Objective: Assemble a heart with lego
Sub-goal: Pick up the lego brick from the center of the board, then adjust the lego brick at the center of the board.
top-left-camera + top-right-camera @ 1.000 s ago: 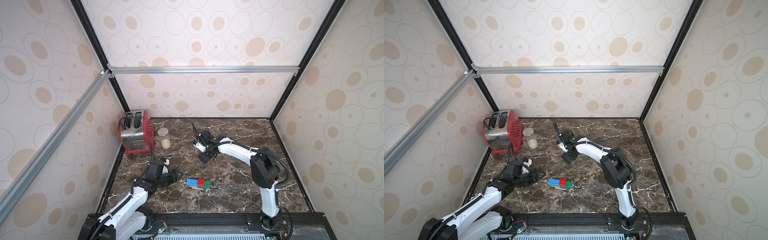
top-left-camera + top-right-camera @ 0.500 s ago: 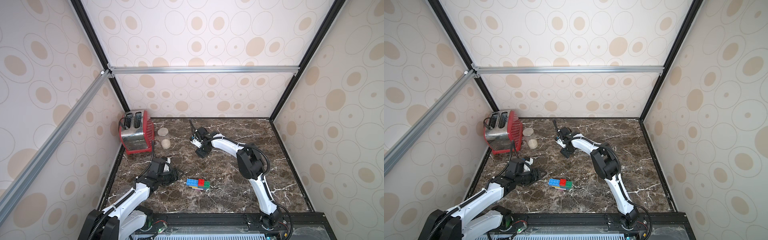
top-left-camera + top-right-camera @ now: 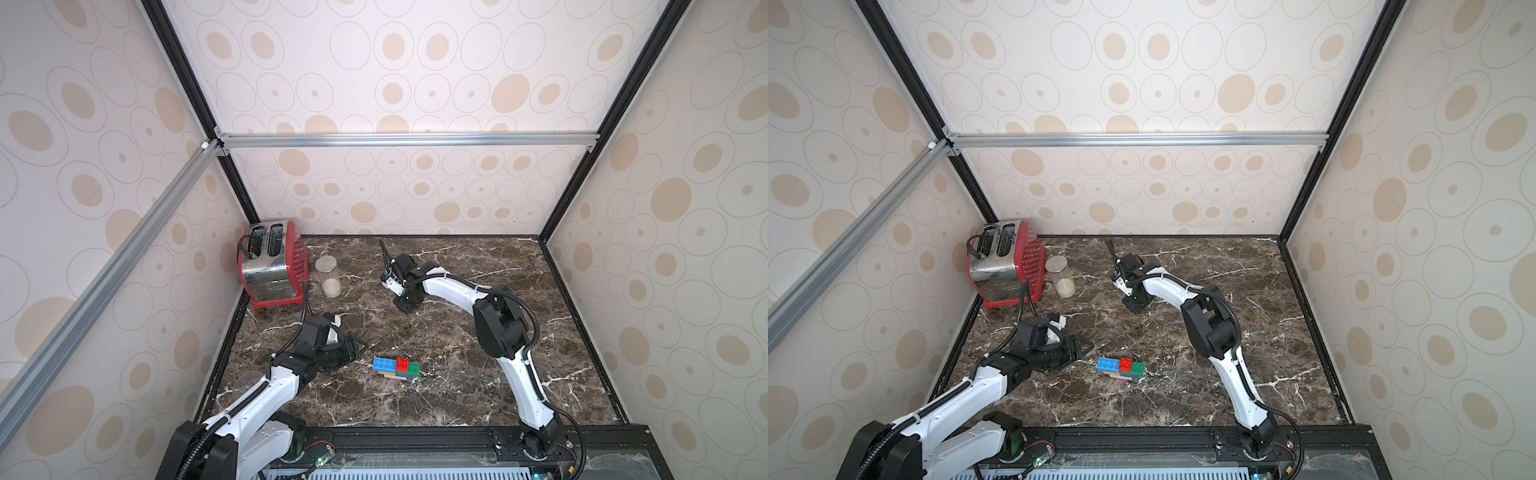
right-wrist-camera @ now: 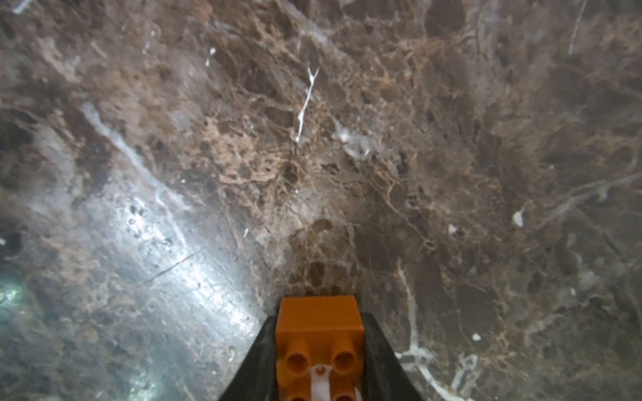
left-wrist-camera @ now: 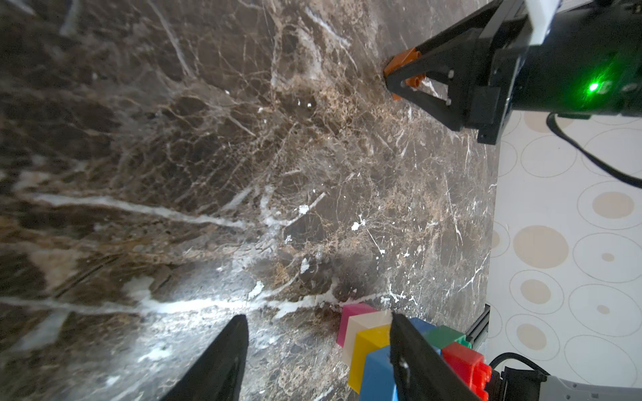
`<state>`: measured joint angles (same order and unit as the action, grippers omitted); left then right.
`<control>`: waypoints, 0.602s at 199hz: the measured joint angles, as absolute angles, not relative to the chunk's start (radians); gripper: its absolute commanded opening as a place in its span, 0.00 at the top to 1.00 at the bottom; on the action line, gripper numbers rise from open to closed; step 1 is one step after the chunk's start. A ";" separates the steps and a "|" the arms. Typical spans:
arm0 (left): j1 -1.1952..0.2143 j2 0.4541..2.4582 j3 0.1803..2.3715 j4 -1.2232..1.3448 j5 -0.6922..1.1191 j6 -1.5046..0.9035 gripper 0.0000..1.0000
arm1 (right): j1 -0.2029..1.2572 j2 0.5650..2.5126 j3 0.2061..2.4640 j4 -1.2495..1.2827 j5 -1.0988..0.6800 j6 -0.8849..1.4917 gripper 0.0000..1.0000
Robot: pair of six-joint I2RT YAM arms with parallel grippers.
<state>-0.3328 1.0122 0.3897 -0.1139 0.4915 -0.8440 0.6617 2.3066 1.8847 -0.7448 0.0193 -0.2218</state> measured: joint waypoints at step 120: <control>-0.332 0.935 0.361 -0.114 0.493 -0.845 0.35 | 0.772 1.967 1.504 -0.760 0.007 -0.222 0.71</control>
<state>-0.3317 0.9352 0.3611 -0.1139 0.4927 -0.8448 0.7719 1.9671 1.5036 -0.7601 0.0074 -0.2218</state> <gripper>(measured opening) 0.653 0.336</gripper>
